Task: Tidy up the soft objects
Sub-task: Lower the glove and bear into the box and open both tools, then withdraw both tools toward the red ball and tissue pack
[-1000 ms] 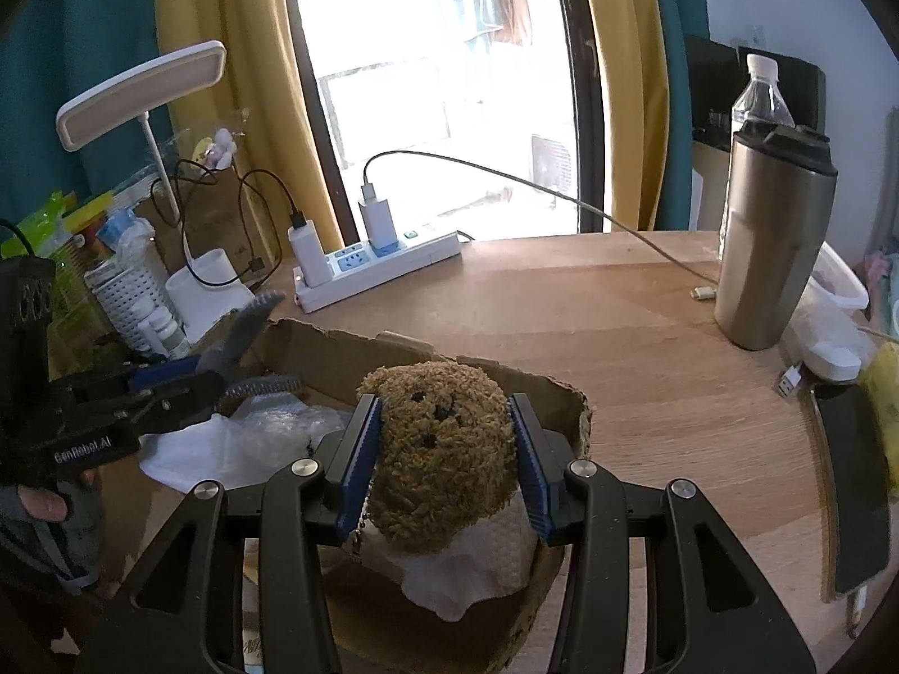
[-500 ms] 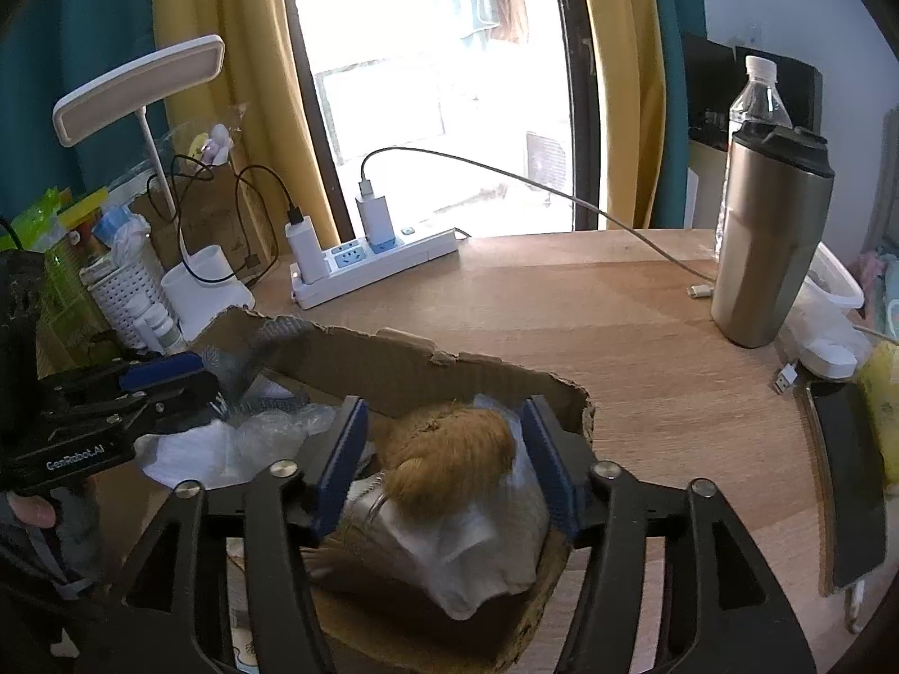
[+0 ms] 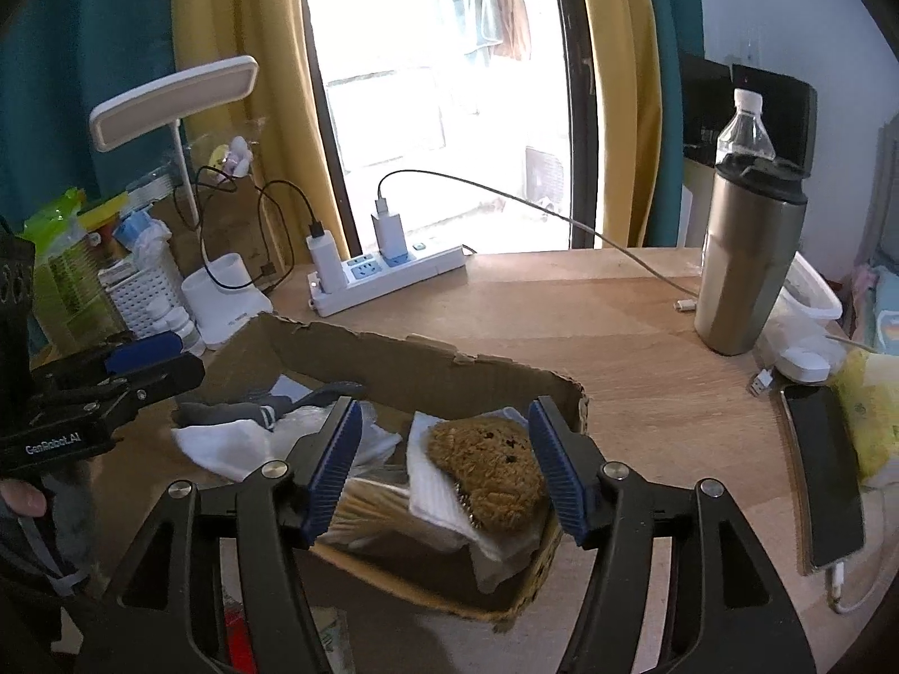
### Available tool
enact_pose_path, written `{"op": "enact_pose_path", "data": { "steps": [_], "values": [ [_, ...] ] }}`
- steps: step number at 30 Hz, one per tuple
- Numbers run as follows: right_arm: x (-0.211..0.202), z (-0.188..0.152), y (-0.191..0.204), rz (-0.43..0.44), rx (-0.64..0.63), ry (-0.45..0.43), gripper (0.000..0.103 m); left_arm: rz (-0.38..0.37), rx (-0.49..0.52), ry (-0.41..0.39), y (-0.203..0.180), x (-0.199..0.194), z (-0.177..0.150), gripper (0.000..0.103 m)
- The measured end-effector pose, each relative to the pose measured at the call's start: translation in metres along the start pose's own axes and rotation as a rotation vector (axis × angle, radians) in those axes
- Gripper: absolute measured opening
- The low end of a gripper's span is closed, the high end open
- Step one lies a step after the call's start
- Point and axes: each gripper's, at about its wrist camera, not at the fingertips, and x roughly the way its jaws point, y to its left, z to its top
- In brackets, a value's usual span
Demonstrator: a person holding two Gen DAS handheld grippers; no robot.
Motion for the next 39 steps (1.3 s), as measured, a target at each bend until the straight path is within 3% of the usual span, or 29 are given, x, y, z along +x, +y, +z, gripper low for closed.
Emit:
{"op": "enact_pose_path", "data": {
  "steps": [17, 39],
  "values": [
    [-0.053, -0.011, 0.024, -0.025, -0.017, -0.042, 0.065, -0.001, -0.001, -0.052, -0.006, -0.061, -0.016, 0.064],
    [-0.09, -0.035, 0.052, 0.001, -0.037, -0.055, 0.065, -0.02, 0.01, -0.043, -0.024, -0.093, -0.044, 0.065]
  ]
}}
